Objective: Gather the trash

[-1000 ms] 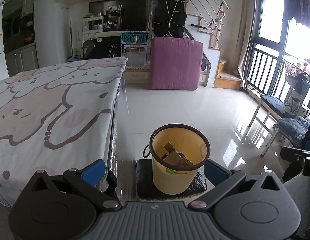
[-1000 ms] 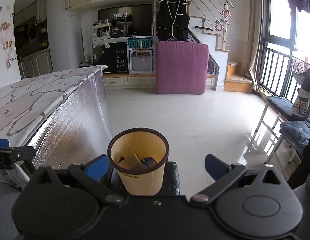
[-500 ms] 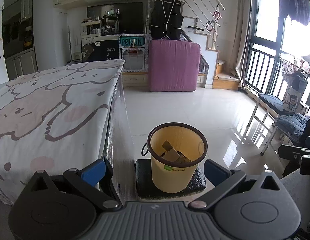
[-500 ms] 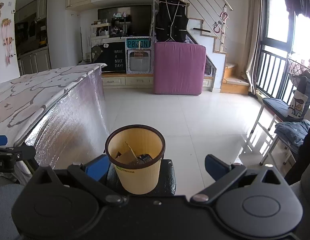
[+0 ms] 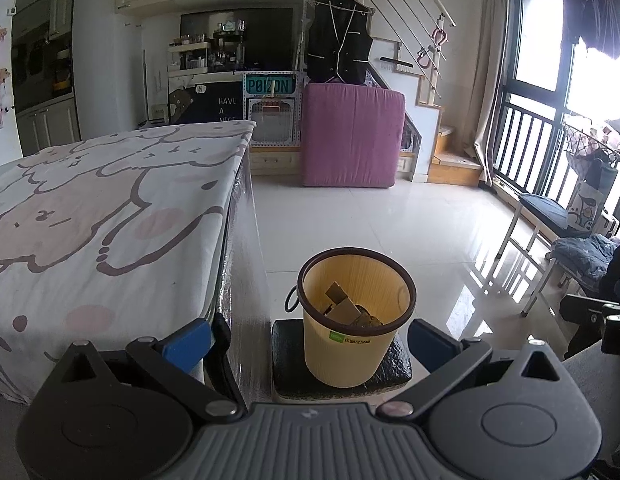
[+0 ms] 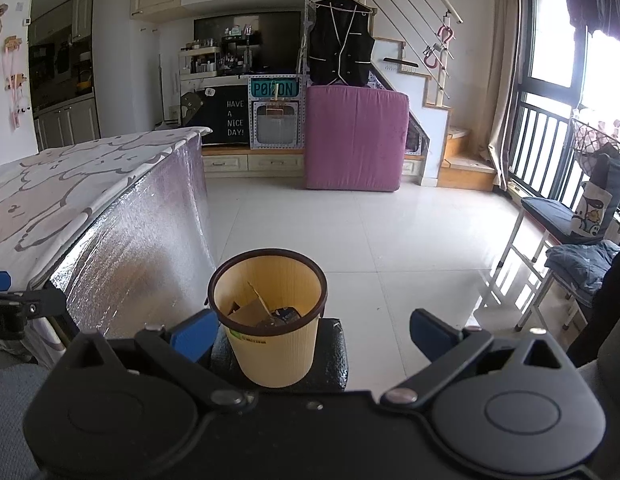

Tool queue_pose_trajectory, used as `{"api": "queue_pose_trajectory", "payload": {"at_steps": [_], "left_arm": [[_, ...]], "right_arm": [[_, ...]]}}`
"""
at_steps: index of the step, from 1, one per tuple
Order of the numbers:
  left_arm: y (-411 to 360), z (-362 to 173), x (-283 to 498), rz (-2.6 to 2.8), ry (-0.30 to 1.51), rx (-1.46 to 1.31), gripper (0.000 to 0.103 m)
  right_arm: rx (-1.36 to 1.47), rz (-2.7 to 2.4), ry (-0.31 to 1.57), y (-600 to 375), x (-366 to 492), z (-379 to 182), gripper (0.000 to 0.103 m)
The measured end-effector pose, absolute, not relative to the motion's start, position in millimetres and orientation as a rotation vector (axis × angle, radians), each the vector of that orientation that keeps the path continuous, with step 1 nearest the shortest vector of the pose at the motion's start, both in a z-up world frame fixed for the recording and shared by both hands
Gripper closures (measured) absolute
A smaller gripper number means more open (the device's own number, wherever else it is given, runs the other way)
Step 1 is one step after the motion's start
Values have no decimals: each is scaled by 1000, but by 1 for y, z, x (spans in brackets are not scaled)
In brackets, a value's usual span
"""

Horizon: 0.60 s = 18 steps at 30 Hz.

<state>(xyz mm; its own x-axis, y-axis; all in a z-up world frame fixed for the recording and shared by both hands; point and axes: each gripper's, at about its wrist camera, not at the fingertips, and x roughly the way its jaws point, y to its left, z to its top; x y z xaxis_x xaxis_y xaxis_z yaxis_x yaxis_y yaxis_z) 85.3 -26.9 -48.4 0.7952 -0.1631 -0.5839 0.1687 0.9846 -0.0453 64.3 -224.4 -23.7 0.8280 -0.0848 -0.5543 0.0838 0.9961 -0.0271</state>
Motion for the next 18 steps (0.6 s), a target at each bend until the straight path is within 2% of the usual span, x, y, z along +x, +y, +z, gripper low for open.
{"api": "queue_pose_trajectory", "payload": {"at_steps": [18], "left_arm": [[-27,-48,85,-178,625,11,0]], "right_arm": [[-2,-93,588,-223,65,-23,0]]}}
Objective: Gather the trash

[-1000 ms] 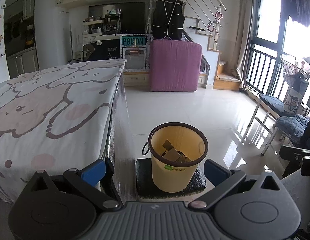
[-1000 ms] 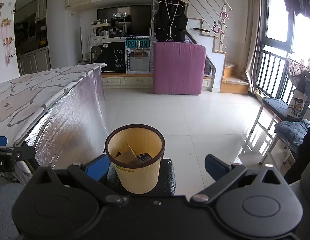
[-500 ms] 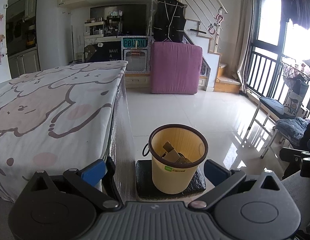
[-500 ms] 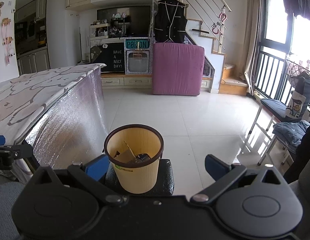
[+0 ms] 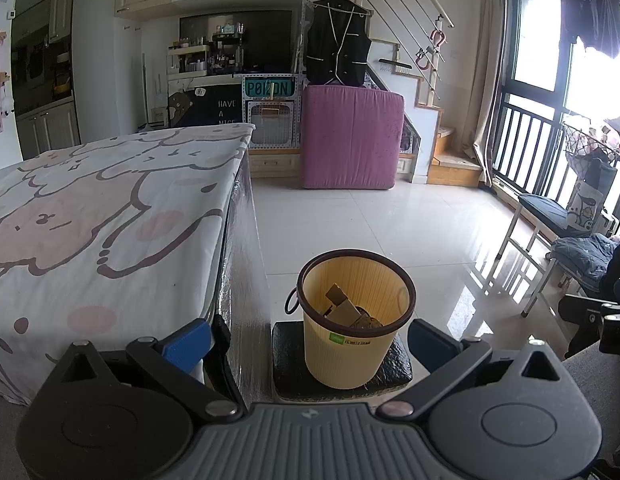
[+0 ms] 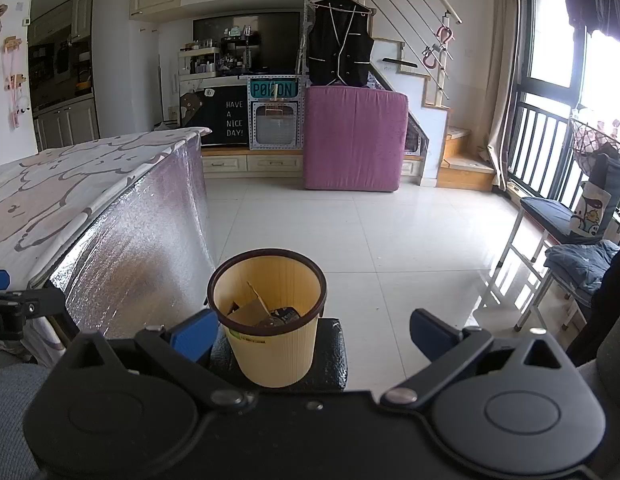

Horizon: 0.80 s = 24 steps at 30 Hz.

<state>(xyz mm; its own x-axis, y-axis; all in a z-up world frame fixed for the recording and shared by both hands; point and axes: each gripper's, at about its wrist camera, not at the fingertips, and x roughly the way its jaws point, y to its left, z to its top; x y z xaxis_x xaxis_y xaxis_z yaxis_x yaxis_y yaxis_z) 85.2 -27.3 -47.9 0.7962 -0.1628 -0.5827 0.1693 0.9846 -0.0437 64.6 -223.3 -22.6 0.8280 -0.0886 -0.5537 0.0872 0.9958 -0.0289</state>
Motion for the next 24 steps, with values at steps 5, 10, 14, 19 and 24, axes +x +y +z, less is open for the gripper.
{"api": "queue_pose_trajectory", "payload": {"at_steps": [5,10,14,19,24], "left_arm": [[-28,-48,85,-178,624,11,0],[-27,-48,85,-179,624,12,0],[-28,-48,85,-179,624,12,0],[-28,-47,85,-179,623,12,0],[-28,-47,85,-179,623,13,0]], "right_arm": [[-2,-95,587,-223,65,-23,0],[-3,-94,587,-223,64,-22,0],[-3,-95,587,-222,64,-23,0],[-5,-95,586,-222,64,-22,0],[-4,-96,587,-222,64,-23,0]]}}
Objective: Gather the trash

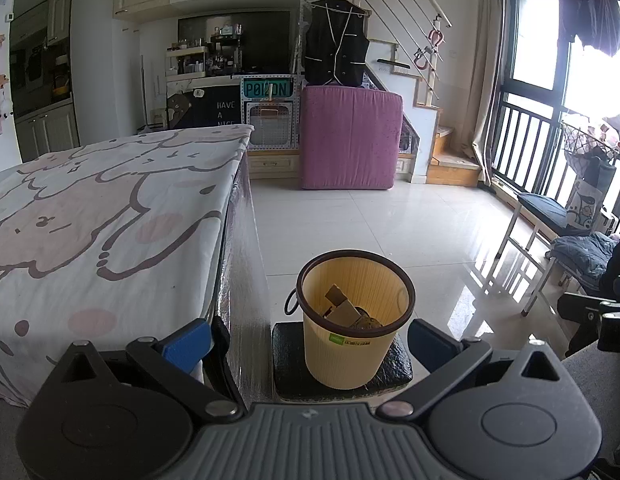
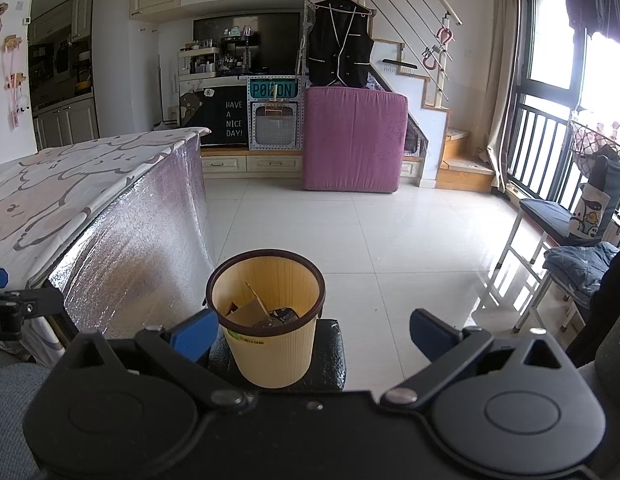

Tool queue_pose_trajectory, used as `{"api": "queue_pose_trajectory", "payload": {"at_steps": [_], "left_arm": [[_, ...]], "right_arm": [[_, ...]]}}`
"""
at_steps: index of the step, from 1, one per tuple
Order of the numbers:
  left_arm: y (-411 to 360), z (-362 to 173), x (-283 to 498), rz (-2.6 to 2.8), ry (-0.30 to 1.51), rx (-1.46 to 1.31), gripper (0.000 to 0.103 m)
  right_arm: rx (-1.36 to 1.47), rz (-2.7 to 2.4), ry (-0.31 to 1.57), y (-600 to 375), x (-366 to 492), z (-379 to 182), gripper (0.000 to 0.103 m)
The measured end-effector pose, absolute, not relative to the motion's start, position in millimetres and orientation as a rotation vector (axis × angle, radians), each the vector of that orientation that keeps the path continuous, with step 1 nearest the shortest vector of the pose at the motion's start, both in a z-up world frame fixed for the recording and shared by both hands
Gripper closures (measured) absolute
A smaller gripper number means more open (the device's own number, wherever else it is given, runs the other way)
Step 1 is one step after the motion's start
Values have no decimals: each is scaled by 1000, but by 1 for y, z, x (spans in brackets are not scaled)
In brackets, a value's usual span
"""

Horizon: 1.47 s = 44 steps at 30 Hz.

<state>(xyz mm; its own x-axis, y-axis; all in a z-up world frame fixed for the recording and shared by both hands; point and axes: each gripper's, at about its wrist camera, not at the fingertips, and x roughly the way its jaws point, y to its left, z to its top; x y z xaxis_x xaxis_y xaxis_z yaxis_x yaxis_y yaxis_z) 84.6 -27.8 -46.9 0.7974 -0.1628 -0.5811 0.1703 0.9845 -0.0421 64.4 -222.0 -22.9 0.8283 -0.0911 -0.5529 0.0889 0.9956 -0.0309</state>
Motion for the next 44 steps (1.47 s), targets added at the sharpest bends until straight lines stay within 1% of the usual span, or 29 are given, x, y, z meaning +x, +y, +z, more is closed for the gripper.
{"api": "queue_pose_trajectory", "payload": {"at_steps": [44], "left_arm": [[-23,-43,87,-182,609,23,0]], "right_arm": [[-7,-96,586,-220,65,-23,0]]}}
